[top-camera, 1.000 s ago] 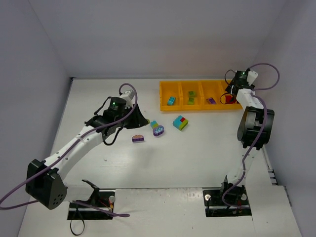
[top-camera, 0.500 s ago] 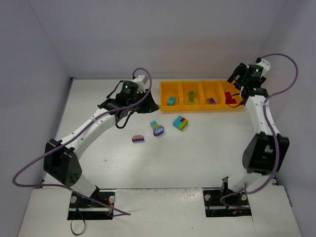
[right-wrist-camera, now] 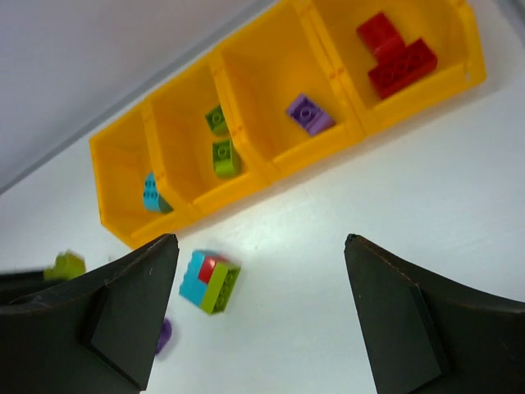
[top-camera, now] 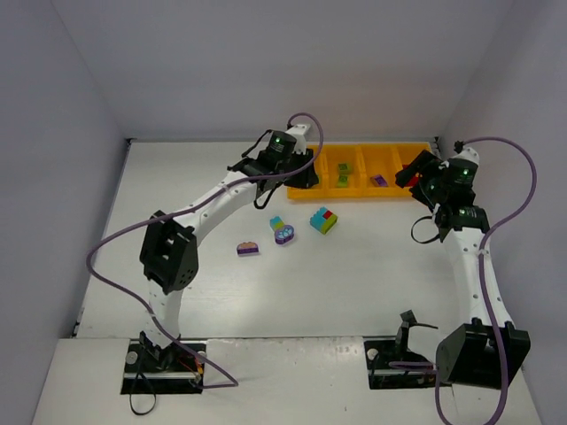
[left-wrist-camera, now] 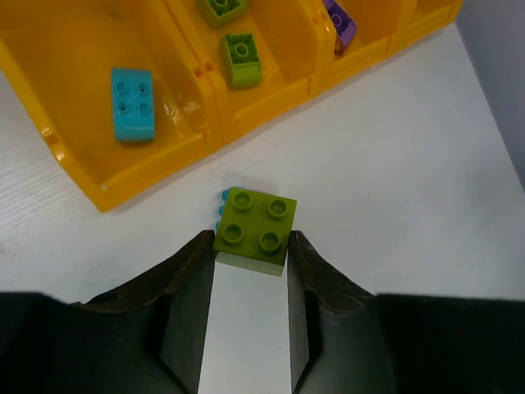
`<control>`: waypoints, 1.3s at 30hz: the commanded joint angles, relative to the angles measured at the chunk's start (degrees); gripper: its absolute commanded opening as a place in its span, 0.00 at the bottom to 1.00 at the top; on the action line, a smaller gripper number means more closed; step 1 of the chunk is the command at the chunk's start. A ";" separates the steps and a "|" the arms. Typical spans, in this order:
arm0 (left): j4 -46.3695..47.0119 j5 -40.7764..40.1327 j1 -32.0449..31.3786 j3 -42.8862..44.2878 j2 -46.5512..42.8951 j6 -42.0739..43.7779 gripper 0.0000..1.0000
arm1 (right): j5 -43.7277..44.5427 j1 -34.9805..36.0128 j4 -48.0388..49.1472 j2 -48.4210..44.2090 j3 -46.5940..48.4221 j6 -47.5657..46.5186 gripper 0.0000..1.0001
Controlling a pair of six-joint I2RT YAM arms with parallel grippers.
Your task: Sort the legos into containers by color
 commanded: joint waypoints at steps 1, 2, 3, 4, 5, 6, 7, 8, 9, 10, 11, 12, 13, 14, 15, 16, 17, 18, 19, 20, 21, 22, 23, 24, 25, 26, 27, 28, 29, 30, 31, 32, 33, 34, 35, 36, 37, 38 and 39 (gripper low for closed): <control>4.49 -1.85 -0.97 7.31 1.34 2.79 0.00 | -3.32 0.91 -1.01 -5.03 -2.67 1.20 0.79; 5.45 -2.20 -1.24 8.45 3.18 3.66 0.00 | -4.01 1.00 -1.27 -6.43 -3.46 1.38 0.79; 5.98 -2.29 -1.76 10.46 4.24 3.93 0.00 | -4.72 1.18 -1.62 -6.96 -4.16 1.64 0.79; 6.68 -2.03 -2.03 11.53 5.21 4.28 0.00 | -5.42 1.61 -1.80 -7.49 -5.56 1.99 0.79; 7.99 -2.02 -2.29 12.49 7.04 4.89 0.00 | -6.30 1.79 -1.97 -8.45 -6.10 2.08 0.79; 8.70 -2.20 -2.73 13.46 8.02 5.34 0.00 | -6.39 1.88 -2.41 -9.07 -6.63 2.35 0.79; 9.40 -2.55 -2.91 14.95 8.81 5.77 0.00 | -6.48 2.05 -2.59 -9.60 -7.50 2.61 0.79; 11.15 -2.90 -3.08 15.49 10.30 6.65 0.00 | -7.09 2.14 -2.68 -10.65 -7.77 2.70 0.79; 11.95 -3.16 -3.35 16.01 11.01 7.18 0.00 | -7.36 2.23 -3.20 -10.92 -7.95 2.79 0.79; 12.74 -3.52 -3.61 16.98 11.71 7.62 0.00 | -7.53 2.32 -3.47 -11.27 -8.12 2.70 0.79; 14.14 -4.04 -3.79 17.59 13.29 8.41 0.02 | -7.54 2.58 -3.82 -11.89 -8.30 2.79 0.79; 14.85 -4.05 -3.87 18.12 14.17 8.76 0.06 | -7.71 2.76 -4.34 -12.15 -8.48 2.70 0.79; 15.38 -3.96 -3.96 18.65 14.96 9.20 0.07 | -7.97 2.85 -4.52 -12.59 -8.57 2.79 0.79; 16.34 -4.22 -4.05 19.96 16.54 9.82 0.07 | -8.24 2.93 -4.70 -13.20 -8.91 2.79 0.79; 16.44 -4.22 -4.14 20.58 17.34 10.08 0.07 | -8.76 2.93 -5.14 -13.56 -9.09 2.88 0.79; 17.92 -4.14 -4.14 21.20 18.82 10.35 0.08 | -8.94 2.93 -5.40 -13.82 -9.27 2.88 0.79; 19.50 -4.57 -4.23 22.68 19.54 10.44 0.09 | -9.20 2.93 -5.93 -14.43 -9.53 2.88 0.79; 19.95 -4.92 -4.23 23.66 20.41 10.52 0.10 | -9.73 2.93 -6.19 -14.70 -9.62 2.79 0.79; 20.39 -5.27 -4.23 24.62 22.08 10.61 0.10 | -9.91 3.02 -6.37 -15.31 -9.79 2.79 0.79; 20.66 -5.45 -4.23 26.55 22.87 10.79 0.11 | -10.00 3.02 -6.63 -15.58 -10.14 2.70 0.79; 20.84 -5.97 -4.23 27.52 23.84 10.96 0.13 | -10.34 3.02 -7.16 -15.84 -10.32 2.70 0.79; 21.01 -6.15 -4.23 28.49 25.59 11.14 0.15 | -10.52 3.02 -7.34 -16.28 -10.50 2.53 0.79; 20.75 -6.42 -4.31 29.54 26.48 11.40 0.17 | -10.61 3.02 -7.60 -16.55 -10.67 2.53 0.79; 20.40 -7.72 -4.31 31.73 27.27 11.67 0.17 | -10.87 3.11 -7.86 -16.64 -11.02 2.35 0.79; 20.22 -8.35 -4.23 32.45 28.50 11.76 0.18 | -11.48 3.20 -8.04 -16.90 -11.11 2.18 0.79; 20.48 -8.79 -4.31 33.15 29.03 11.67 0.21 | -11.66 3.29 -8.39 -16.99 -11.38 2.17 0.79; 20.83 -9.14 -4.31 34.11 29.47 11.67 0.27 | -11.75 3.37 -8.48 -17.08 -11.73 2.09 0.79; 21.18 -9.14 -4.31 34.82 30.43 11.49 0.36 | -12.10 3.46 -8.48 -17.25 -11.90 1.74 0.79; 21.01 -9.14 -4.31 35.70 30.88 11.41 0.41 | -12.37 3.55 -8.65 -17.34 -12.08 1.56 0.79; 20.84 -9.23 -4.31 37.27 31.32 11.40 0.45 | -12.46 3.64 -8.74 -17.43 -12.26 1.38 0.79; 20.75 -9.49 -4.31 37.64 31.76 11.32 0.50 | -12.54 3.64 -8.83 -17.52 -12.52 1.03 0.79; 20.92 -9.67 -4.31 37.81 31.67 11.32 0.57 | -12.81 3.81 -8.92 -17.43 -12.70 0.86 0.79; 20.92 -9.67 -4.31 37.82 31.67 11.32 0.60 | -12.90 3.81 -9.01 -17.43 -12.70 0.68 0.79; 20.84 -10.11 -4.31 37.73 31.50 11.49 0.63 | -12.98 3.99 -9.01 -17.34 -12.87 0.51 0.79; 20.75 -10.20 -4.31 37.47 31.24 11.49 0.66 | -12.98 4.16 -9.01 -17.25 -12.87 0.24 0.79; 20.84 -10.11 -4.31 37.20 30.28 11.49 0.67 | -13.07 4.25 -9.01 -17.17 -12.87 -0.02 0.79; 20.84 -10.20 -4.31 35.90 29.48 11.58 0.68 | -13.07 4.60 -9.01 -16.90 -12.87 -0.28 0.79; 20.75 -10.55 -4.31 34.84 28.52 11.49 0.68 | -13.07 4.78 -9.01 -16.81 -12.79 -0.98 0.79; 20.84 -10.90 -4.31 33.44 27.29 11.41 0.68 | -12.81 5.04 -9.01 -16.64 -12.70 -1.51 0.79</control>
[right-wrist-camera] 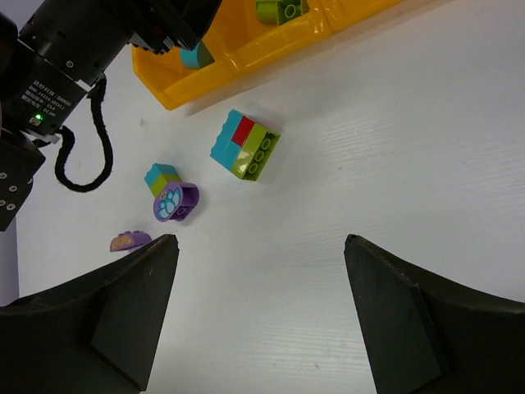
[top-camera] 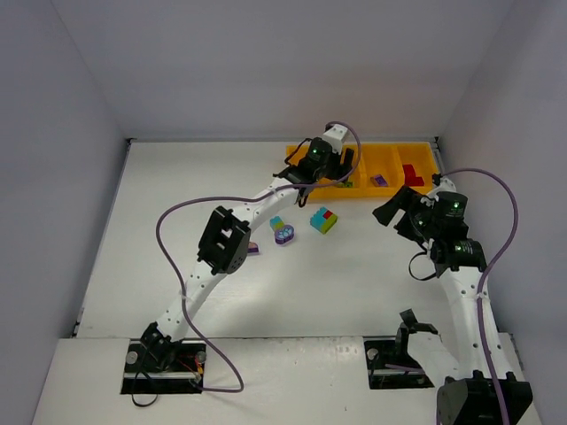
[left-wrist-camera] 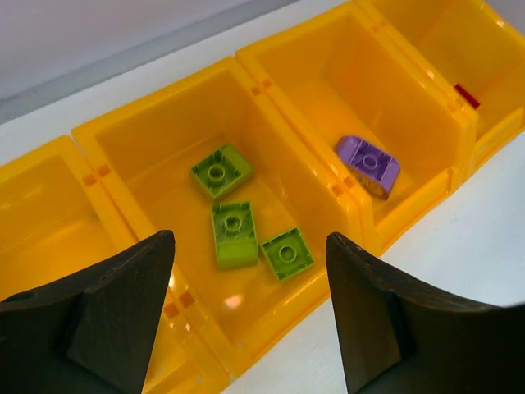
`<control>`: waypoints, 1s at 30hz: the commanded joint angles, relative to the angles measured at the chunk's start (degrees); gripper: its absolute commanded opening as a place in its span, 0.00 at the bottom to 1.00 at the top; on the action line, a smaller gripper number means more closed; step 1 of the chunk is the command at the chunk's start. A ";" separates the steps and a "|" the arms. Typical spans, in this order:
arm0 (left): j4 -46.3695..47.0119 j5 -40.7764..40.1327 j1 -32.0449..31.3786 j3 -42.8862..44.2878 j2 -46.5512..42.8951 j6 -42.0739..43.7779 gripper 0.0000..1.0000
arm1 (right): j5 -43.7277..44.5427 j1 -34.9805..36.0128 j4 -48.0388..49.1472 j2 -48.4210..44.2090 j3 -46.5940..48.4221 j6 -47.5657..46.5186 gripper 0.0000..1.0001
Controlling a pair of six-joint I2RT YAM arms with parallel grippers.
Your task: Sort the legos into containers by color
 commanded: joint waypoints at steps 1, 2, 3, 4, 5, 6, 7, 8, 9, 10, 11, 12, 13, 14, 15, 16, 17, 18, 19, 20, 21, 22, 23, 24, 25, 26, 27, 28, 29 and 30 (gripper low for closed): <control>4.75 -1.83 -0.07 -1.80 -10.83 0.41 0.68 | -1.09 1.20 2.05 0.47 0.53 -2.76 0.79; 5.10 -2.79 -0.07 -6.08 -12.69 0.41 0.68 | -0.92 1.81 2.14 0.83 0.96 -4.07 0.79; 5.10 -3.32 -0.07 -8.30 -16.71 0.41 0.68 | -0.66 2.07 2.05 1.18 1.14 -4.78 0.79; 5.02 -3.76 0.01 -10.50 -18.92 0.41 0.68 | -0.65 2.51 2.23 2.23 1.49 -5.57 0.78; 4.76 -4.38 0.10 -15.13 -20.95 0.32 0.68 | -0.74 3.56 2.58 2.93 2.36 -6.28 0.78; 4.14 -7.25 0.19 -17.18 -25.23 -0.03 0.68 | -0.57 3.75 2.67 3.55 2.90 -7.33 0.78; 2.75 -7.80 0.45 -19.38 -27.45 -1.07 0.68 | -0.57 5.49 2.93 5.21 3.60 -7.60 0.78; 1.86 -8.33 1.15 -23.49 -29.47 -1.95 0.68 | -0.57 7.77 3.71 6.09 4.21 -7.77 0.78; -0.85 -9.47 1.59 -25.53 -33.67 -2.83 0.68 | -0.65 9.10 4.51 8.02 5.35 -8.12 0.78; -2.35 -10.00 2.12 -27.55 -35.80 -4.84 0.68 | -0.31 10.59 6.08 8.91 5.88 -8.30 0.78; -3.50 -10.36 3.51 -29.66 -37.73 -5.99 0.68 | -0.04 12.17 6.79 9.96 6.32 -8.74 0.78; -5.51 -10.62 4.40 -34.12 -41.67 -8.01 0.68 | 0.05 15.67 7.58 12.41 7.55 -10.48 0.78; -6.14 -10.27 5.45 -36.69 -43.71 -8.72 0.68 | -0.30 17.44 8.89 13.74 8.34 -11.89 0.79; -6.93 -10.27 7.55 -39.15 -45.56 -9.43 0.68 | -0.04 19.55 9.34 15.23 9.22 -13.47 0.79; -9.29 -10.71 8.70 -43.79 -49.32 -11.09 0.68 | 0.40 23.74 9.78 18.20 11.32 -15.14 0.79; -10.62 -11.15 9.93 -46.01 -51.36 -11.80 0.68 | 0.66 25.70 10.22 19.80 12.47 -18.81 0.80; -11.59 -11.06 11.16 -48.29 -53.20 -12.42 0.68 | 0.75 27.72 10.40 21.55 13.61 -20.59 0.80; -13.77 -11.24 13.26 -52.67 -57.14 -13.29 0.68 | 1.10 31.57 10.58 25.14 14.93 -22.17 0.80; -14.66 -11.50 14.42 -54.80 -59.09 -13.48 0.68 | 1.28 33.35 10.49 27.09 17.55 -24.97 0.80; -15.45 -11.41 15.30 -56.82 -62.50 -13.56 0.68 | 1.28 34.85 10.58 29.20 18.88 -26.22 0.80; -16.85 -11.41 16.96 -60.84 -64.10 -13.83 0.68 | 1.02 37.65 10.58 32.96 20.29 -26.84 0.81; -17.74 -11.59 17.85 -62.62 -65.60 -14.00 0.68 | 0.76 39.07 10.93 34.91 22.56 -29.02 0.81; -18.88 -11.59 18.64 -64.03 -66.92 -14.35 0.68 | 0.49 40.38 11.02 37.02 23.72 -31.48 0.82; -21.07 -11.59 20.13 -65.35 -69.72 -14.97 0.68 | 0.49 41.62 11.02 41.13 24.86 -32.64 0.82; -22.13 -11.68 20.84 -68.15 -71.22 -15.32 0.68 | 0.58 43.54 10.93 43.09 27.14 -33.61 0.82; -23.01 -11.85 21.45 -69.48 -72.72 -15.58 0.68 | 0.40 44.34 10.93 45.11 28.20 -35.18 0.82; -24.33 -11.85 22.07 -70.72 -75.87 -16.02 0.68 | 0.23 45.05 10.93 48.61 29.26 -35.89 0.82; -24.86 -11.85 23.20 -73.08 -77.55 -16.03 0.68 | 0.23 46.54 10.93 50.21 30.31 -36.42 0.82; -25.56 -12.38 23.83 -74.14 -79.13 -16.03 0.68 | 0.31 47.33 10.93 51.96 32.50 -36.86 0.82; -27.31 -12.55 24.44 -74.94 -82.02 -16.03 0.68 | 0.57 48.12 10.76 54.77 33.56 -37.74 0.82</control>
